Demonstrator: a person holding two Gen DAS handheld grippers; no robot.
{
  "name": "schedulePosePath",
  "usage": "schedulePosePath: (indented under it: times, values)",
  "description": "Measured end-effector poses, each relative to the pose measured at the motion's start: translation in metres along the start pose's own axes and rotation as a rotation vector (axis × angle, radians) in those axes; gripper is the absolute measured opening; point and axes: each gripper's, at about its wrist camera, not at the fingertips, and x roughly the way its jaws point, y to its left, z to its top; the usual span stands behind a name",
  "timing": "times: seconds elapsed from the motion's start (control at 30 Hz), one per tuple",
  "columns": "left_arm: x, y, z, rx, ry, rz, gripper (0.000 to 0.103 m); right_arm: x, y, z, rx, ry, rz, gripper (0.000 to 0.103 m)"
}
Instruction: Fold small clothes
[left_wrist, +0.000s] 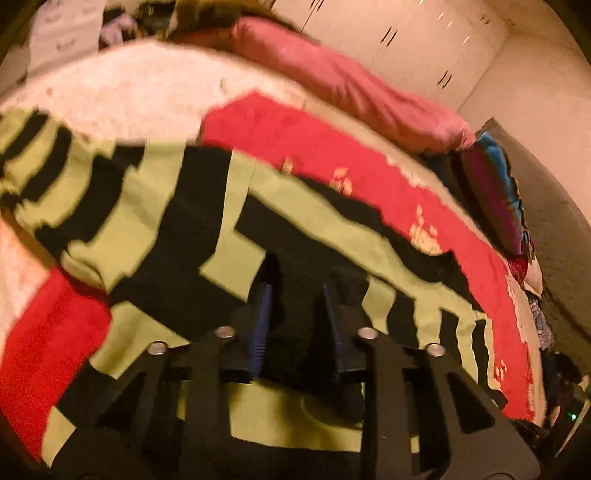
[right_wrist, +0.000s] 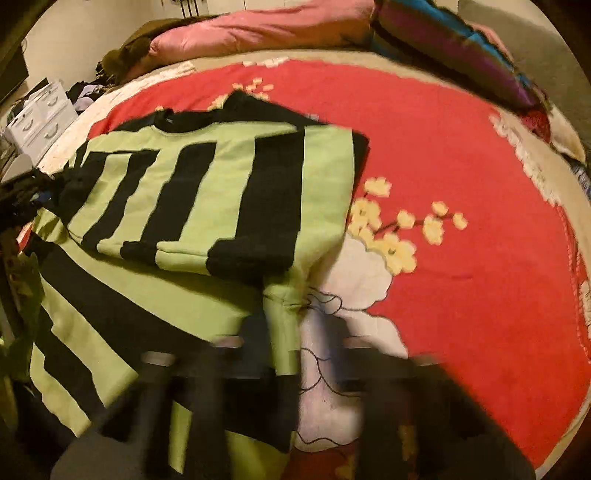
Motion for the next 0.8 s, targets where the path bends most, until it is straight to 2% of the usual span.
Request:
schedulePosePath:
  times: [0.07, 0.13, 0.2, 0.27, 0.37, 0.5, 0.6, 0.67, 0.73, 0.8]
  values:
    - [-0.01, -0.005, 0.003, 0.031, -0.063, -0.006, 0.01, -0.004, -0.01, -0.002, 0.044, -0.011, 0.002, 0.008]
    - [-0.012, -0.007, 0.005, 0.04, -0.088, -0.011, 0.01, -0.007, -0.025, -0.006, 0.118, -0.014, 0.046, 0.008]
    - [-0.006, -0.007, 0.004, 0.042, -0.066, 0.016, 0.01, -0.007, -0.028, -0.016, 0.12, -0.003, 0.043, 0.008]
    - [0.006, -0.003, -0.003, 0.043, -0.023, 0.075, 0.011, -0.009, -0.023, -0.018, 0.11, -0.013, 0.026, 0.008]
    - [0.007, 0.007, -0.005, 0.006, -0.008, 0.084, 0.014, -0.01, -0.025, -0.016, 0.149, -0.004, 0.041, 0.01]
    - [-0.004, 0.013, -0.002, -0.01, -0.043, 0.091, 0.015, -0.016, -0.037, -0.016, 0.22, 0.007, 0.086, 0.019]
    - [-0.012, 0.017, -0.003, -0.04, -0.056, 0.083, 0.025, -0.025, -0.038, -0.016, 0.233, -0.002, 0.096, 0.028]
    - [-0.021, 0.018, -0.001, -0.045, -0.081, 0.094, 0.028, -0.034, -0.037, -0.016, 0.225, -0.019, 0.1, 0.04]
    - [-0.031, 0.018, 0.001, -0.049, -0.106, 0.102, 0.03, -0.045, -0.033, -0.013, 0.213, -0.037, 0.106, 0.042]
    - [-0.038, 0.017, 0.003, -0.05, -0.119, 0.109, 0.041, -0.054, -0.03, -0.011, 0.202, -0.058, 0.11, 0.048]
